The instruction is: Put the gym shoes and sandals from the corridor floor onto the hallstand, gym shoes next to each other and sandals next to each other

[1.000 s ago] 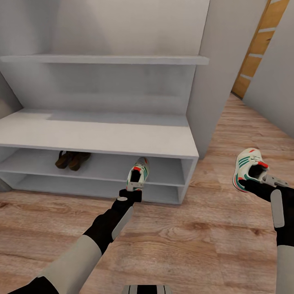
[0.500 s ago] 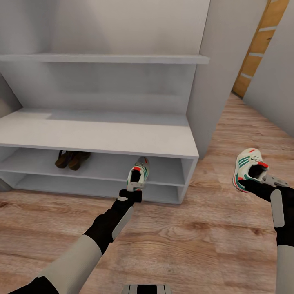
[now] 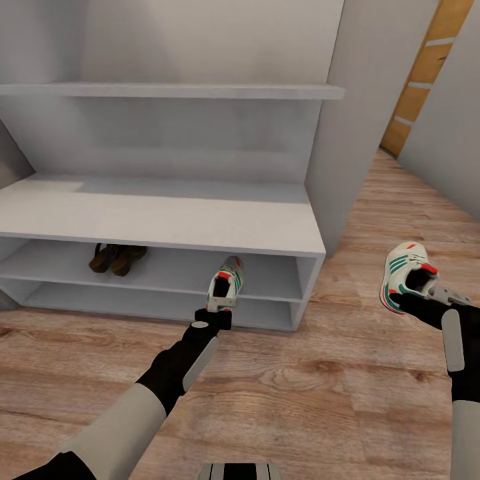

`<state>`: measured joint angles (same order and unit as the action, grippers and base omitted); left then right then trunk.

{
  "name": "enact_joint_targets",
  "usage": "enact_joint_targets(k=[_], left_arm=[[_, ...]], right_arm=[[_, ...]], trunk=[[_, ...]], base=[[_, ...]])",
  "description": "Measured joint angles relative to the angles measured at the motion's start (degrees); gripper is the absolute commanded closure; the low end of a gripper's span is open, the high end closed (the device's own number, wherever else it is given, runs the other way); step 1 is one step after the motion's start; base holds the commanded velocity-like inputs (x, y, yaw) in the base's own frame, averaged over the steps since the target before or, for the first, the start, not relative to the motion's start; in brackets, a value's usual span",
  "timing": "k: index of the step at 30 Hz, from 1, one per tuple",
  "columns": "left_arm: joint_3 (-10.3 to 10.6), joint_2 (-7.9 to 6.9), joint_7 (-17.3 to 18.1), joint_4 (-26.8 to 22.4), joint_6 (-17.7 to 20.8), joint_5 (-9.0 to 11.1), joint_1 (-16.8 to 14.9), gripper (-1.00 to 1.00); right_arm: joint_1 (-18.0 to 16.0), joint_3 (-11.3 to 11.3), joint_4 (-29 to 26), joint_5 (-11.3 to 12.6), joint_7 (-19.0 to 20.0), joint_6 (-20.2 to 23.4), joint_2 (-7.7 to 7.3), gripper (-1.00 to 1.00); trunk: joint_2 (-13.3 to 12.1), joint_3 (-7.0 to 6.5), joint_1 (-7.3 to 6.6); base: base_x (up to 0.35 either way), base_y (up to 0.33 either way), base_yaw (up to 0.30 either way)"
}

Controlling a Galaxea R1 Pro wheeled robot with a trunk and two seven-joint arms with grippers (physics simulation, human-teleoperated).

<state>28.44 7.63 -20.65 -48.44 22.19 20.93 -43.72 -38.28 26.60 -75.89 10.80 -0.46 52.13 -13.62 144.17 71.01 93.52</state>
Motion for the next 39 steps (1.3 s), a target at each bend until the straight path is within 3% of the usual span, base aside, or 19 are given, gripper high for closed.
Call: enact_joint_targets(k=[10,27,39], left_arm=[[0.0,-0.03,-0.1,-0.1,-0.1,0.0,0.0,1.0],[0.1,-0.01,0.0,-0.1,-0.1,0.0,0.0,1.0],[0.1,-0.01,0.0,0.0,-0.1,0.0,0.0,1.0]], right_arm=[[0.0,0.0,0.0,0.0,0.0,0.0,0.0,1.0],[0.0,0.0,0.0,0.0,0.0,0.0,0.01,1.0],[0.0,0.1,0.0,0.0,0.0,0.0,0.0,1.0]], trunk=[[0.0,0.0,-0.01],[0.0,0.0,-0.03],[0.0,0.0,-0.03]], base=[[0.022,0.0,0.0],[0.298,-0.104,0.0],[0.154,-0.029,0.0]])
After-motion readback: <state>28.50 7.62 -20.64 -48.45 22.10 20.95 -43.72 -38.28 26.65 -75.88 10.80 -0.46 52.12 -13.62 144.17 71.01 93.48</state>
